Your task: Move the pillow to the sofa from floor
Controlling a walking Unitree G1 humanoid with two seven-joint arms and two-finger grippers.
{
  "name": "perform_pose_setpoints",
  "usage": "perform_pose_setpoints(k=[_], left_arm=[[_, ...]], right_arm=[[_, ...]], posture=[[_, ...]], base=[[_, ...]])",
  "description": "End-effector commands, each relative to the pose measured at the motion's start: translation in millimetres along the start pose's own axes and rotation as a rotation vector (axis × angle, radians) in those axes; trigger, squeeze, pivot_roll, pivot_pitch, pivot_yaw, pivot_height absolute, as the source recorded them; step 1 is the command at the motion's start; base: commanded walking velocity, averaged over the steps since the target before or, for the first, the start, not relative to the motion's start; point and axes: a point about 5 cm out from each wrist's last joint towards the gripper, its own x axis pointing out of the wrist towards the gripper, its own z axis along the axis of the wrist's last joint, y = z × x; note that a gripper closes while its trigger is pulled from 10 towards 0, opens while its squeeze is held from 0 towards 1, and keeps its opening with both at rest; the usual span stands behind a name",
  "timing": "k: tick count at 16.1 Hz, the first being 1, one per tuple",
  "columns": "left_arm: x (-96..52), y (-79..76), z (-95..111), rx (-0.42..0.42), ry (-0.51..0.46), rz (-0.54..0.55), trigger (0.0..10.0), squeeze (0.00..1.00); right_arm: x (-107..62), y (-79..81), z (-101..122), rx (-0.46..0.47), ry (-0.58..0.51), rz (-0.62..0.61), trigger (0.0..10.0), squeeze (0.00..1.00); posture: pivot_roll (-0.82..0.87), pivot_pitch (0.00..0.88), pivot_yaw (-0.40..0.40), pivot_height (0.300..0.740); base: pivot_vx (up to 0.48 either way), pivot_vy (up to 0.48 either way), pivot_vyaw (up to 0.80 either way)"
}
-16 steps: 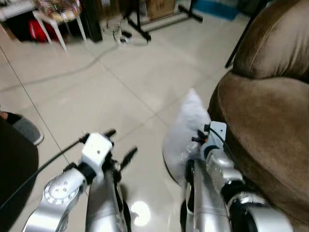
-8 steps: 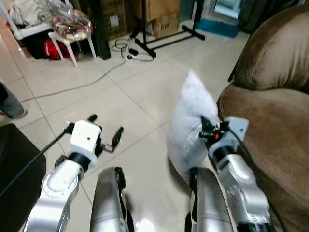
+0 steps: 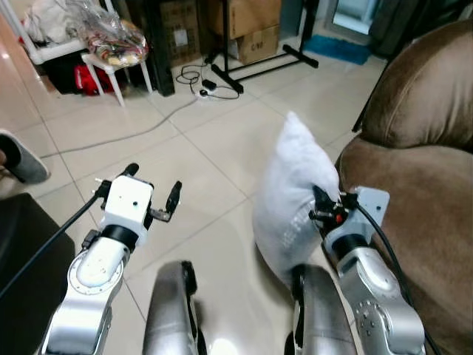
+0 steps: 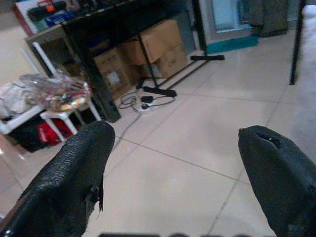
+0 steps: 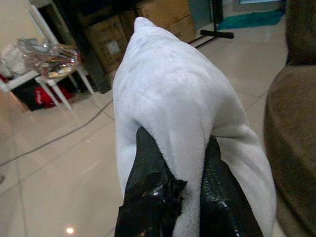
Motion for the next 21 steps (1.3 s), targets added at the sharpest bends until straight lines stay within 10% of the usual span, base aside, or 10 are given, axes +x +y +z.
perform_pose_setpoints(k=[1,21], left_arm=[[1.8,1.1,-3.9,0.011,0.015,0.011,10.0,0.0],[23.8,-4.7,0.7,-0.036,-0.026,-0.008,10.0,0.0]], right_arm=[[0.3,2.6,16.5,-0.03,-0.073,0.004,10.0,0.0],[4.7,-12.2,19.3,-0.016,-0.068,-0.115,10.0,0.0]], posture=[[-0.04,0.0,0.037,0.595],[-0.06,0.0,0.044,0.74]], base=[[0.0,0.0,0.0],[0.0,0.0,0.0]])
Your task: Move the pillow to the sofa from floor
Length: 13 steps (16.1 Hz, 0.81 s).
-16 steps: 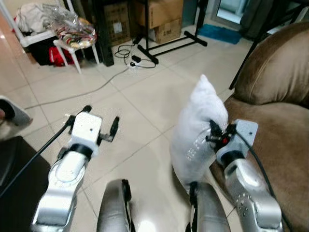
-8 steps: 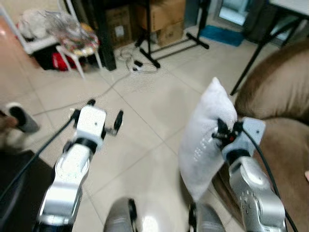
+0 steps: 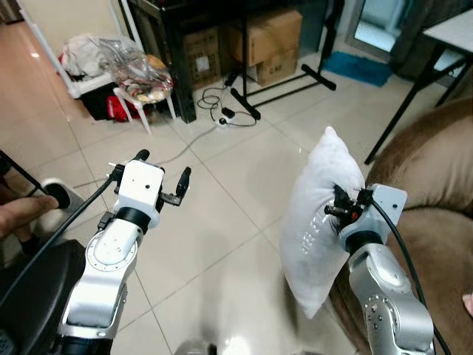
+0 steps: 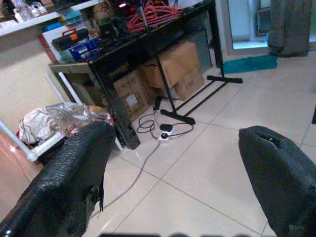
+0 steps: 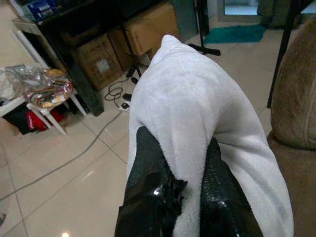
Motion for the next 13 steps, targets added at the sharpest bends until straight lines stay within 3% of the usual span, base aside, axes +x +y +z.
perform_pose_setpoints(k=[1,4,7,13], left_arm=[[-3.4,2.3,-5.4,-0.006,0.021,0.011,10.0,0.0],[-6.4,5.0,-7.3,0.002,0.029,0.023,10.0,0.0],[-7.0,4.2,-6.0,-0.001,0.017,0.007,10.0,0.0],[-5.3,3.6,-4.4,-0.031,0.008,-0.016,10.0,0.0]], right_arm=[[2.2,4.6,11.9,0.004,-0.07,0.024,10.0,0.0],[5.4,7.4,9.1,0.008,-0.049,0.043,10.0,0.0],[6.3,6.3,7.5,0.014,-0.043,0.036,10.0,0.0],[4.3,9.7,7.8,0.018,-0.049,0.051,10.0,0.0]], posture=[[-0.05,0.0,0.039,0.74],[-0.05,0.0,0.037,0.74],[-0.05,0.0,0.047,0.74],[-0.06,0.0,0.058,0.74]], base=[[0.0,0.0,0.0],[0.0,0.0,0.0],[0.0,0.0,-0.8],[0.0,0.0,-0.13]])
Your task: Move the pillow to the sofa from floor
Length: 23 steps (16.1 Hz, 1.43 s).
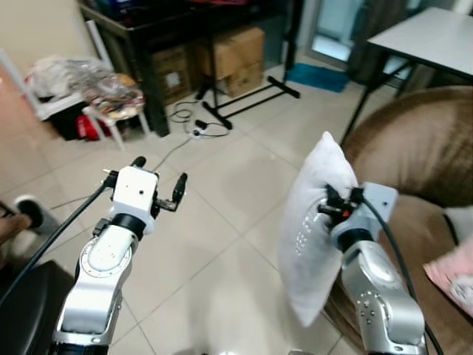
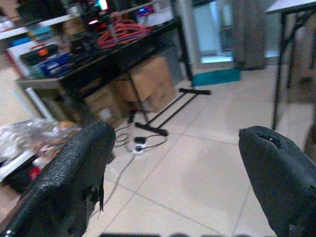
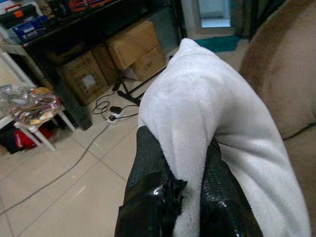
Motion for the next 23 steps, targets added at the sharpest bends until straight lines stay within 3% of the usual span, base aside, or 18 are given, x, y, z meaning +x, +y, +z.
perform_pose_setpoints(k=[1,11,23], left_arm=[[0.1,0.4,2.0,-0.005,-0.009,-0.007,10.0,0.0],[-3.3,5.5,1.8,-0.009,-0.009,0.007,10.0,0.0],[0.6,8.0,5.7,0.006,-0.02,-0.015,10.0,0.0]], right_arm=[[-0.8,2.8,14.2,-0.002,-0.071,0.023,10.0,0.0],[4.0,7.6,16.5,-0.035,-0.084,0.075,10.0,0.0],[4.0,6.9,20.0,-0.014,-0.095,0.068,10.0,0.0]], posture=[[-0.06,0.0,0.056,0.74],[-0.03,0.0,0.037,0.74],[-0.03,0.0,0.056,0.74]], base=[[0.0,0.0,0.0],[0.291,0.0,-0.08],[0.324,0.0,-0.79]])
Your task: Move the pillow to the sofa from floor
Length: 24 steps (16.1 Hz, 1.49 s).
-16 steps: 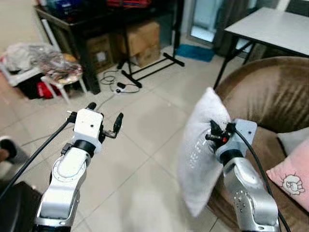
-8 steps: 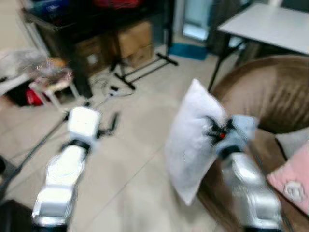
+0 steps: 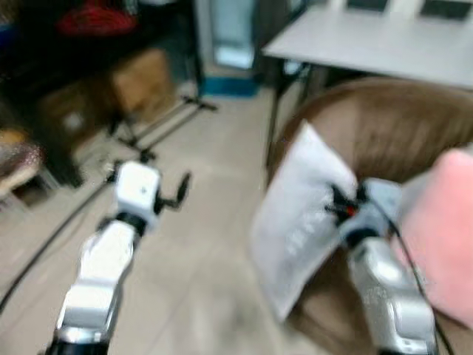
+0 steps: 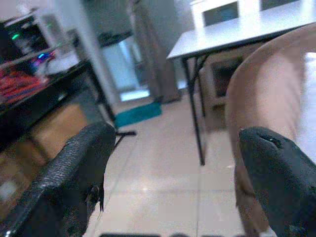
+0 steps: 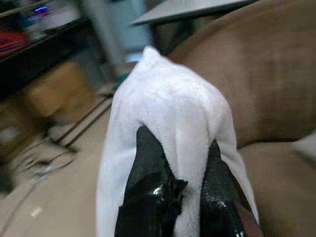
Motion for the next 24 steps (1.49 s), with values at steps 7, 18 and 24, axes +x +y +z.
perform_pose_setpoints(k=[7,18,24], left_arm=[[-2.8,8.9,0.3,0.02,0.002,0.029,10.0,0.0],[-15.1,-8.7,-9.8,0.057,0.085,-0.305,10.0,0.0],[-25.0,-14.3,-12.3,0.057,0.132,-0.425,10.0,0.0]], right_arm=[[2.8,28.9,12.5,-0.047,-0.067,0.185,10.0,0.0],[47.8,55.7,45.9,-0.033,-0.173,0.339,10.0,0.0],[106.0,38.2,25.1,-0.086,0.0,0.29,10.0,0.0]], posture=[[-0.02,0.0,0.046,0.74],[-0.01,0.0,0.046,0.74],[0.0,0.0,0.042,0.74]], base=[[0.259,0.0,-0.34],[0.0,0.0,0.0],[0.0,0.0,0.0]])
